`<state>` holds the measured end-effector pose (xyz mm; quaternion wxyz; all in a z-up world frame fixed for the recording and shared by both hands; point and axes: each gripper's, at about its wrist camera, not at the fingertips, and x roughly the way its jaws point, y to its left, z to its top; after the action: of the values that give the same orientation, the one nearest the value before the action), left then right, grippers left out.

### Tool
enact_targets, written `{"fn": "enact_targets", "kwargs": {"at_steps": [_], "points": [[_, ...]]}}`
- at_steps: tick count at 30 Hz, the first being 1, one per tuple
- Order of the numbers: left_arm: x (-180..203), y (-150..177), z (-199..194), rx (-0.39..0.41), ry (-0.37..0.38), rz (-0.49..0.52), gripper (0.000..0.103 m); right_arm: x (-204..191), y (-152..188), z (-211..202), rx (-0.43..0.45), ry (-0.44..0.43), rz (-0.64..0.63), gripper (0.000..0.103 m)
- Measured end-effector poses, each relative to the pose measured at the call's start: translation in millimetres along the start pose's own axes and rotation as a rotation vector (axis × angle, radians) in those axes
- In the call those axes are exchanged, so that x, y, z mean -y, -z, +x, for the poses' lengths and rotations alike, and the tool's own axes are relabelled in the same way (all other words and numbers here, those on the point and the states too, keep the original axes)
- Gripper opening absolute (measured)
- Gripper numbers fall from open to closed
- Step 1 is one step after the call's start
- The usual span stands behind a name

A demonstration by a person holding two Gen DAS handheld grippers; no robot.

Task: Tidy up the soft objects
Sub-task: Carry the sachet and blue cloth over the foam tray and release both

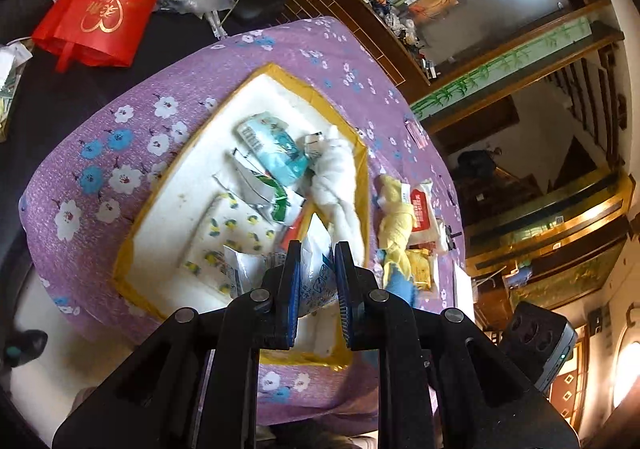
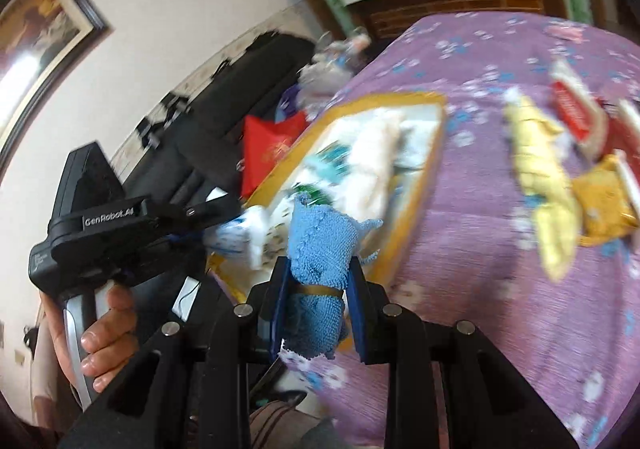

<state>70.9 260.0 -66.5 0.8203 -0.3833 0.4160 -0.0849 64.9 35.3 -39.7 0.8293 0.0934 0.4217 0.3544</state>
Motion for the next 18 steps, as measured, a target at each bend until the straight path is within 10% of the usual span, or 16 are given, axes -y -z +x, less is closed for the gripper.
{"fn": "enact_targets", "kwargs": {"at_steps": [18], "points": [[-17.1,-43.9,38.0,0.038,-0.118,-0.034,0.022,6.2,-16.4,62.5,-0.06,0.054,-0.024,0.029]]}}
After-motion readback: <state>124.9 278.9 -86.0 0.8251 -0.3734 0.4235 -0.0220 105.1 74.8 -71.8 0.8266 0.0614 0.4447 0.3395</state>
